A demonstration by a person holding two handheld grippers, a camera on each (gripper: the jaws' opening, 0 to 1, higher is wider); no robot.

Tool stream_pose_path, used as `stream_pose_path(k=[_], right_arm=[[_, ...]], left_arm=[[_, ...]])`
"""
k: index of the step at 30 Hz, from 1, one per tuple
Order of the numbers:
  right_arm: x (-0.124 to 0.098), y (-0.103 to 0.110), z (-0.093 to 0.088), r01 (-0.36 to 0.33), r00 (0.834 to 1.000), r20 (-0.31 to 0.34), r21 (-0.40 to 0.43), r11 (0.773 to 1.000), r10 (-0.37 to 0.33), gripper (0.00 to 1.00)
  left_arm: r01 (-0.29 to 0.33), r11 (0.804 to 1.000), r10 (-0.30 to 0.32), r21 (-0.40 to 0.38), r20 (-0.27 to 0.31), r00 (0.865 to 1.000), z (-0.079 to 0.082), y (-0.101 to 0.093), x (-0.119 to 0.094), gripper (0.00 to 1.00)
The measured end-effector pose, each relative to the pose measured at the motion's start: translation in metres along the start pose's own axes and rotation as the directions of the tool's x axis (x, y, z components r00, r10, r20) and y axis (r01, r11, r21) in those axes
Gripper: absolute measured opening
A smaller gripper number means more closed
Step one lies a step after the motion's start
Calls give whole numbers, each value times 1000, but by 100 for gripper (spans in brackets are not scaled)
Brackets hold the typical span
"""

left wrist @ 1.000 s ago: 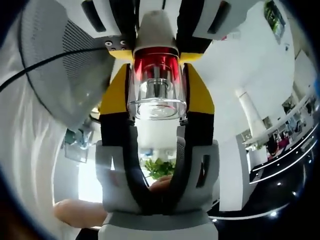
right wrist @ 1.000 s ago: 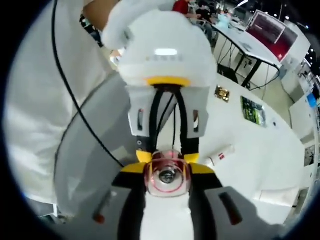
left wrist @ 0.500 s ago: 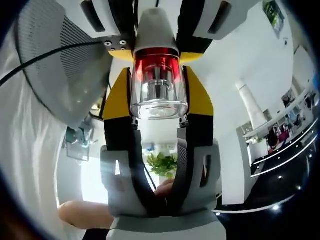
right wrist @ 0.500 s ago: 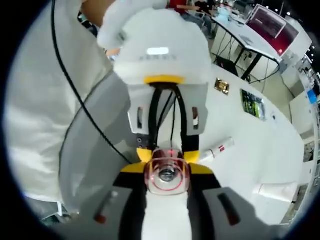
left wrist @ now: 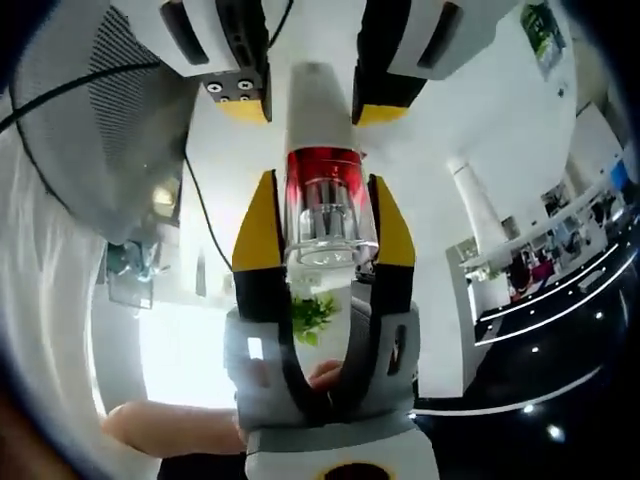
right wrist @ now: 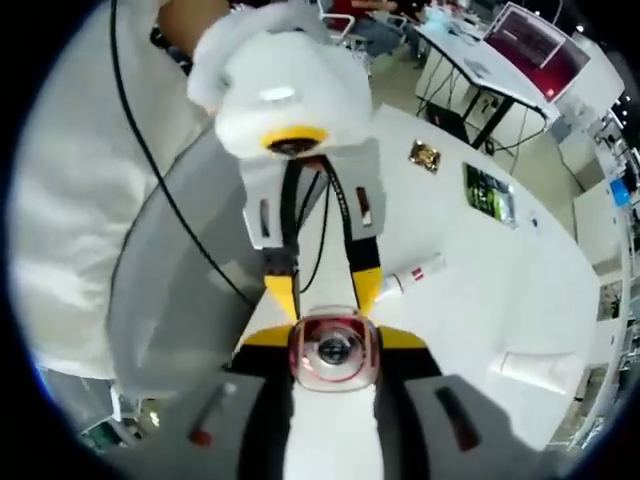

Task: Arrange the skincare products in the storage area until every visible bottle or jar stands upright without overlapping.

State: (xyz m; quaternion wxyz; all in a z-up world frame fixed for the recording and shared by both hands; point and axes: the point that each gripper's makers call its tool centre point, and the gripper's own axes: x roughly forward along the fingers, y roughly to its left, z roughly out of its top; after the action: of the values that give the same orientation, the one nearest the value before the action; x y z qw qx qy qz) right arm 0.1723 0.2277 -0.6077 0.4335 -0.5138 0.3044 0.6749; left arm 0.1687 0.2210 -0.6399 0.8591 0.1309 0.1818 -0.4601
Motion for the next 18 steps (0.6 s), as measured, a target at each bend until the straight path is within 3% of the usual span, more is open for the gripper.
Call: stream_pose_path(k=[5, 6, 8, 12, 18], right_arm=[[-2, -11, -12, 2, 1000, -22, 8, 1000, -2, 28], [-4, -17, -16, 3, 1000, -23, 16, 1000, -3, 29], [-5, -24, -20, 10, 1000, -24, 24, 1000, -9, 29], [-11, -45, -31, 28, 999, -33, 49, 998, -26, 29], [-21, -74, -49, 52, 997, -55, 72, 996, -48, 29]], left_arm=[[-64, 995, 64, -77, 2, 998, -4, 9, 1, 34], [-108, 987, 112, -116, 29, 993, -1, 18, -1, 34], [-116, 971, 126, -209, 33, 992, -2, 23, -3, 36], [-131, 960, 145, -248, 39, 989, -5, 31, -7, 42], [-195, 940, 207, -281, 17, 978, -13, 40, -19, 41]])
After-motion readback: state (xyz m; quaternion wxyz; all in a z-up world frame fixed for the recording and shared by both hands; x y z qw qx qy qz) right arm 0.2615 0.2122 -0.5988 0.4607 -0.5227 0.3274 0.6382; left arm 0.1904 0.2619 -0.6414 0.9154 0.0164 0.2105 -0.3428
